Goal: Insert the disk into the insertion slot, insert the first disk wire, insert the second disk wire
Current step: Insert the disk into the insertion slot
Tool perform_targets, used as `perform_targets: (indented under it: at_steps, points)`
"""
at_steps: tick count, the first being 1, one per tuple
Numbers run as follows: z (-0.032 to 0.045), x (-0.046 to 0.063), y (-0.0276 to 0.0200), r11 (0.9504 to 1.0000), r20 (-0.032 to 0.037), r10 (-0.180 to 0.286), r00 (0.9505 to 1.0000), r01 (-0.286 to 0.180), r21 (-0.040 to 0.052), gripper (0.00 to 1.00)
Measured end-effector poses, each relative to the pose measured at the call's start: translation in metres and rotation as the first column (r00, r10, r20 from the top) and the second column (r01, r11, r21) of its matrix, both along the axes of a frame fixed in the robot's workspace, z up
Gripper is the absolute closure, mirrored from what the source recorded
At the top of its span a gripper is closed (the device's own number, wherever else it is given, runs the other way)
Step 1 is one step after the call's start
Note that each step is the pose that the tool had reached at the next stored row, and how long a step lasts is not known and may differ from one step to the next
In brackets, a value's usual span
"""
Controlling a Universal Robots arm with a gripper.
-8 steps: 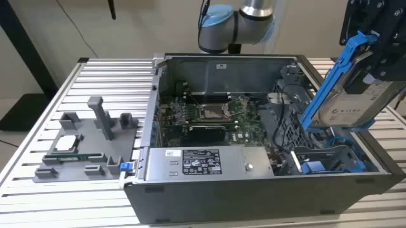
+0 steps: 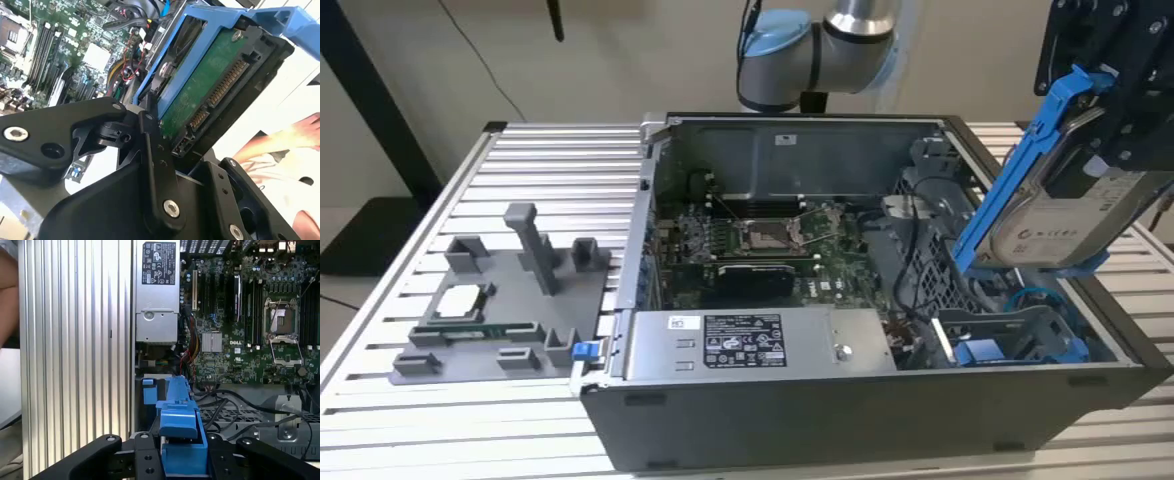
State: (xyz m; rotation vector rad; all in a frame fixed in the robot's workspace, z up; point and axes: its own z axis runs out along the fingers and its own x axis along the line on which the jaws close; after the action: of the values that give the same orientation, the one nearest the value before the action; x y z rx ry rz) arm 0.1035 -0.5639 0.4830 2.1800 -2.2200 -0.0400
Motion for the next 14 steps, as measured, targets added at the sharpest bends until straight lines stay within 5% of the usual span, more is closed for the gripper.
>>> perform_targets:
  at_steps: [6,14]
  points:
    - [-0.003,0.0,-0.0001,1.0,0.0049,0.0,1.0,0.0,-0.0001,1.0]
    - [-0.0137,0.0,-0.0006,1.0,0.0253,0.0,0.9997,0.0,-0.0001,1.0]
